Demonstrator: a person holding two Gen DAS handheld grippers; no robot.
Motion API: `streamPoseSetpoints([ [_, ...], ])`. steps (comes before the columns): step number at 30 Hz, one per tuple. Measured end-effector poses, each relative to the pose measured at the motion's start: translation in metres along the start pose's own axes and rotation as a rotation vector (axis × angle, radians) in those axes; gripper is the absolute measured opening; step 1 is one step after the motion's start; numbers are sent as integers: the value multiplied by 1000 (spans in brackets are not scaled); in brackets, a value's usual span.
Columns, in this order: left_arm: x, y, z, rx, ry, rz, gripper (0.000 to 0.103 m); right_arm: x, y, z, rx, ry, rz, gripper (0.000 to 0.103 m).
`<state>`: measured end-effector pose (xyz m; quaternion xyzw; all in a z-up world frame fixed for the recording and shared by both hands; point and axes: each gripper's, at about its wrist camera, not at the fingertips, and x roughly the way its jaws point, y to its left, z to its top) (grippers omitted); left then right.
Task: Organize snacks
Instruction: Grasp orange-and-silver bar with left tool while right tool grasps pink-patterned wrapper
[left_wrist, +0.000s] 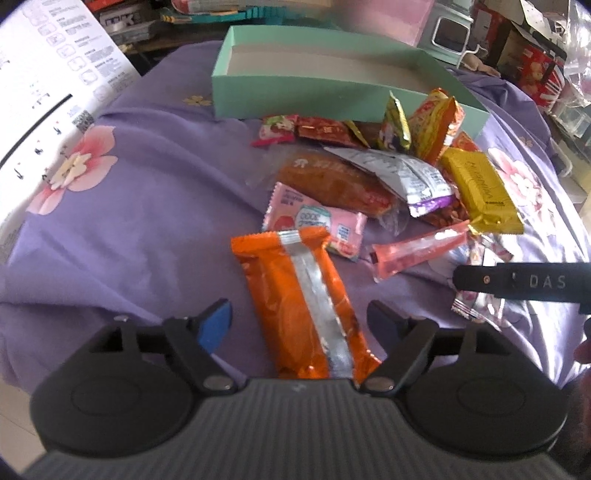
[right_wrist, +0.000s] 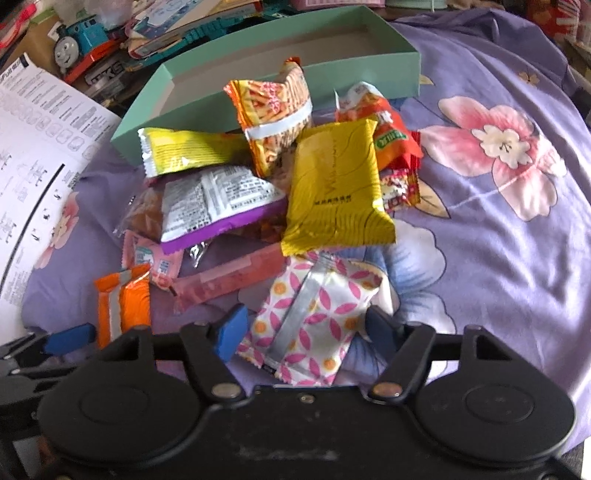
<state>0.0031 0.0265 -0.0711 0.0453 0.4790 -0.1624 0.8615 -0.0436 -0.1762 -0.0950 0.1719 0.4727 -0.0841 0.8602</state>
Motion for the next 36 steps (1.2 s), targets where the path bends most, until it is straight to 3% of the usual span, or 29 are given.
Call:
streamPoseSetpoints([
  [3,2,4,-2,-29,-11,0,86,2,7,-1,-48,5,-24,72],
  [6,8,7,-2,-45,30,-19,88,4,11,-2,-73,3,-29,76],
  [9,10,4,-2,-24,39,-13,94,6,7,-3,-58,14,8,95],
  [10,11,3,-1,-24,48,-2,97,6,6,-3,-50,15,8,96],
  [11,13,3,-1,-29,63,11,103,6,6,-3,-54,17,3,96],
  [13,14,5,-1,-38,62,22,103,6,7,-4,-62,17,-8,92],
  [16,12,8,-1,-46,56,-11,102,0,4,-5,-53,1,-20,76],
  [17,11,7,-1,-47,51,-19,101,-2,0,-5,-38,-7,-13,66],
  [19,9,6,-1,-41,41,-21,92,-4,-6,-4,-10,-15,-1,62],
  [21,7,5,0,-40,31,-34,69,-6,-10,-4,5,-19,9,60],
  [23,5,5,1,-43,24,-52,57,-5,-11,-4,2,-16,13,60],
  [27,6,0,0,-23,30,-58,57,-2,-6,-3,-21,-7,14,72],
  [31,6,-1,-1,-18,32,-52,58,0,3,-8,-86,-26,-19,73],
  [36,5,-1,0,-29,39,-47,54,-2,4,-9,-118,-42,-46,57],
])
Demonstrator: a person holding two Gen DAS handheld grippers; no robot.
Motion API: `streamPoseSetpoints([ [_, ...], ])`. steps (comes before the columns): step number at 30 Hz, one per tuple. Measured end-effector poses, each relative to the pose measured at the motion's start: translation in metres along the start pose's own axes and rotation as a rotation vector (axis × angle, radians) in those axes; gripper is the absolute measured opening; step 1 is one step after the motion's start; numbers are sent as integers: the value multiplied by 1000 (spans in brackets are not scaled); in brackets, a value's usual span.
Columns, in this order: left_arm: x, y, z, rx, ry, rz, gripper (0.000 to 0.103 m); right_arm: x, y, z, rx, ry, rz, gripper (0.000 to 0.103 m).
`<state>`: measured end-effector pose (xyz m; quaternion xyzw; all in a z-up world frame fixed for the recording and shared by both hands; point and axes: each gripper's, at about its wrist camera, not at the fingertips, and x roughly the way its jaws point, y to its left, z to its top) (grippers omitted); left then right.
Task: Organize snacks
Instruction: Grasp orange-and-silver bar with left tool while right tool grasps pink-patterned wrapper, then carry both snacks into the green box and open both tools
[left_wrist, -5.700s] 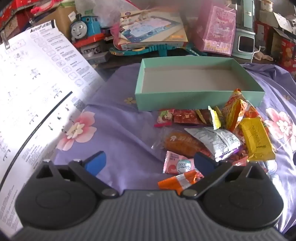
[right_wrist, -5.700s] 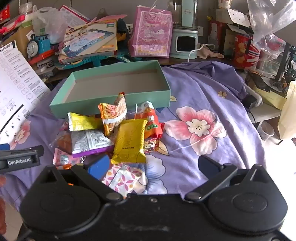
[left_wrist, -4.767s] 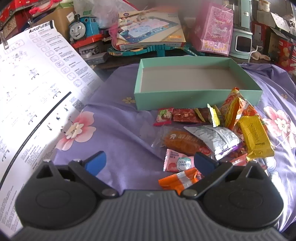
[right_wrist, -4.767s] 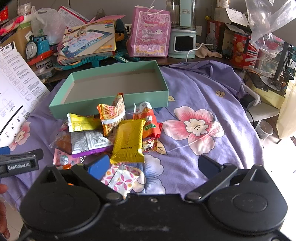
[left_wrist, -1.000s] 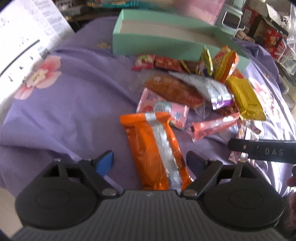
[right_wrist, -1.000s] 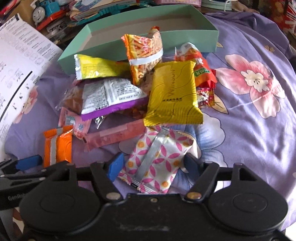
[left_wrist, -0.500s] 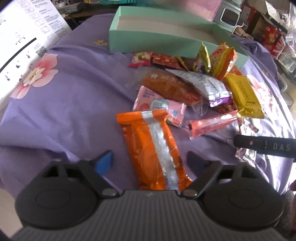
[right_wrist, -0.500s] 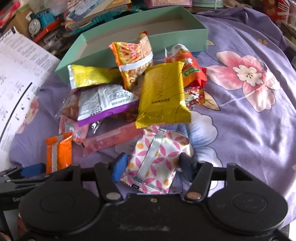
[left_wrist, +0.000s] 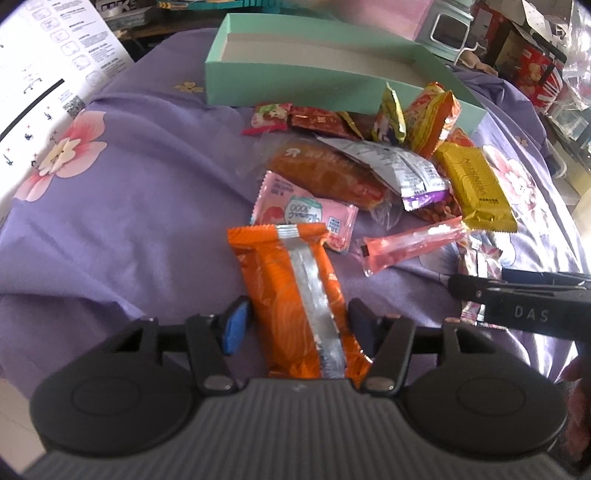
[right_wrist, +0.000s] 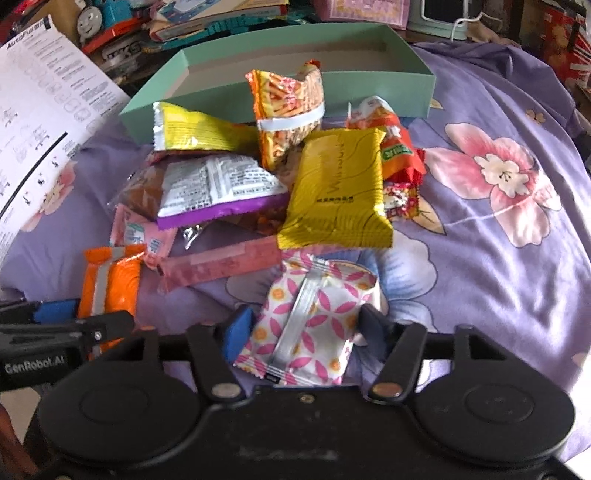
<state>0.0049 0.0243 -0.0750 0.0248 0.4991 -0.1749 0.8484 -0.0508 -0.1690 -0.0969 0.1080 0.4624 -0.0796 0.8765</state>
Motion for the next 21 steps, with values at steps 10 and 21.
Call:
streamPoseSetpoints([
  [10,-26,2,1,-23,-88,-11,52,-19,-19,-2,46,-1,63,51],
  [21,-59,6,21,-33,-191,-15,52,-55,-20,6,6,-63,82,51],
])
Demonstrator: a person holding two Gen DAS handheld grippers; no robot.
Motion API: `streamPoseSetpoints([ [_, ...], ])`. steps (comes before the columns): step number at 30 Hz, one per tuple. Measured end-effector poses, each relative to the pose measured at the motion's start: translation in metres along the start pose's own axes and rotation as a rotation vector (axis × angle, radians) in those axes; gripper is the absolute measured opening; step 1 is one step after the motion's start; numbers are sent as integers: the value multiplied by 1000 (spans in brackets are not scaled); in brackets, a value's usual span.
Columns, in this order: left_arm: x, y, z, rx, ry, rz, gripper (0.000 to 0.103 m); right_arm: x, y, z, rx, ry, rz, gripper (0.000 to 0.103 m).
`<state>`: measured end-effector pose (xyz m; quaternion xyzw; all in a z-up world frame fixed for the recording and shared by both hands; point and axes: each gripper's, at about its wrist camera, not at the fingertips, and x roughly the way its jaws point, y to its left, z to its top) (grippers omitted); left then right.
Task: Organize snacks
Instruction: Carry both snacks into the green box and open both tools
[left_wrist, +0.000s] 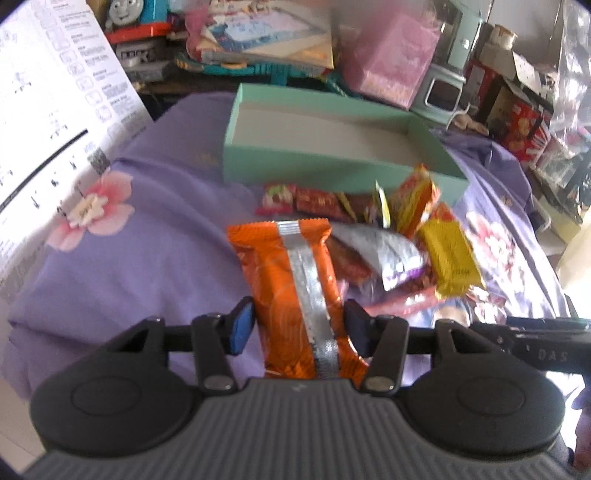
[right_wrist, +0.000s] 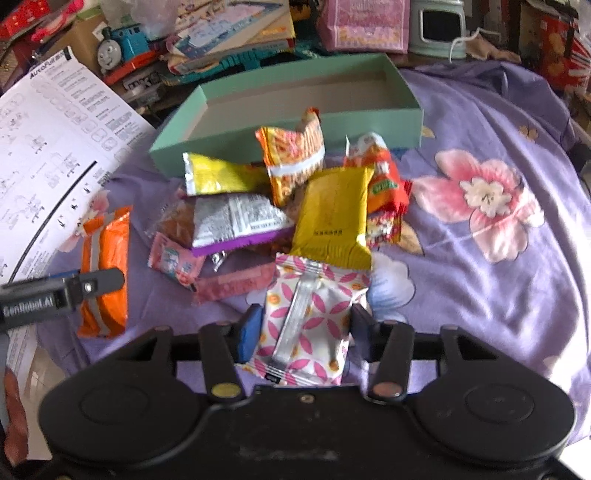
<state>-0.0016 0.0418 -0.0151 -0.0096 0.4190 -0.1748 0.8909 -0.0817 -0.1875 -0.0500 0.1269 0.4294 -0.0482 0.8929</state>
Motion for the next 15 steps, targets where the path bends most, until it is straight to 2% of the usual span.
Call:
streamPoseSetpoints([
  [6,2,3,36,3,-29,-19,52,-8,-4,27,-28,-49,3,51],
  [15,25,-1,102,37,-68,-10,52,-2,-25,103,-28,-113,-8,51],
])
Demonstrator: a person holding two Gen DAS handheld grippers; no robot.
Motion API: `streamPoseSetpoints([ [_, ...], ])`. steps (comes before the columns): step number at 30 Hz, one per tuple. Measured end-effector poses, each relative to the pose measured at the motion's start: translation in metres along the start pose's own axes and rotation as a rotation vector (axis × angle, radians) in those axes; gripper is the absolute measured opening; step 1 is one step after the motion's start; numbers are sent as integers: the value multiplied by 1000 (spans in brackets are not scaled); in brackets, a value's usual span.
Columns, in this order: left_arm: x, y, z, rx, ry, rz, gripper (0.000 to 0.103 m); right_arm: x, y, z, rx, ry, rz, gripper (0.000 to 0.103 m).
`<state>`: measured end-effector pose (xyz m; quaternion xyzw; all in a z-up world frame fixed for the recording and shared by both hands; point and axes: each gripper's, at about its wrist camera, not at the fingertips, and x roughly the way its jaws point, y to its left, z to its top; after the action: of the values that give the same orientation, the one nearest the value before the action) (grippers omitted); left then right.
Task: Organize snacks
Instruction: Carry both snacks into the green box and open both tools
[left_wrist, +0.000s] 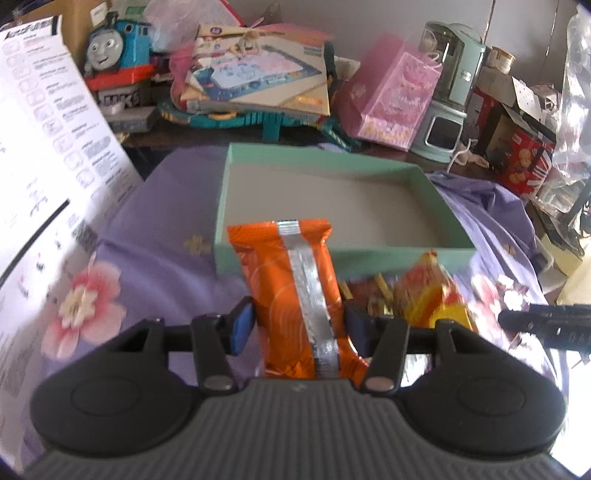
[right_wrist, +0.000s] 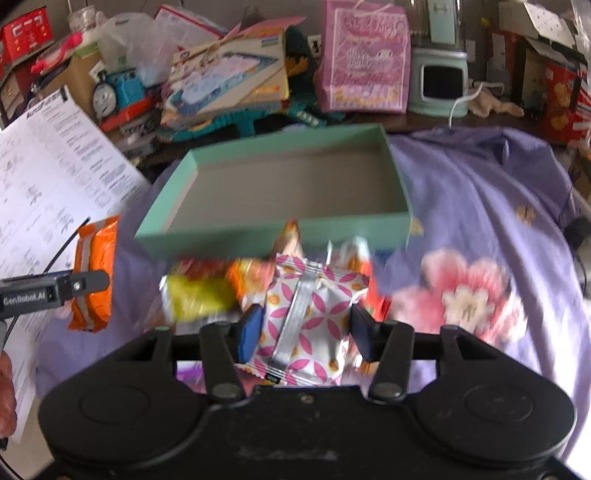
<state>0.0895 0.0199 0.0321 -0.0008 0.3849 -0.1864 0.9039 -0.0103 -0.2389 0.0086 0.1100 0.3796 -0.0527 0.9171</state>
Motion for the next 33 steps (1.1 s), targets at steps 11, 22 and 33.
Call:
streamPoseSetpoints([
  [11,100,-13,88,35,36,-16,52,85,-13,107,-61,-10,-26,51],
  [22,223,5,147,43,124,32,52,208,-30,167,-86,80,-40,51],
  [33,290,23,169,60,167,82,52,285,-50,190,-122,118,-67,51],
])
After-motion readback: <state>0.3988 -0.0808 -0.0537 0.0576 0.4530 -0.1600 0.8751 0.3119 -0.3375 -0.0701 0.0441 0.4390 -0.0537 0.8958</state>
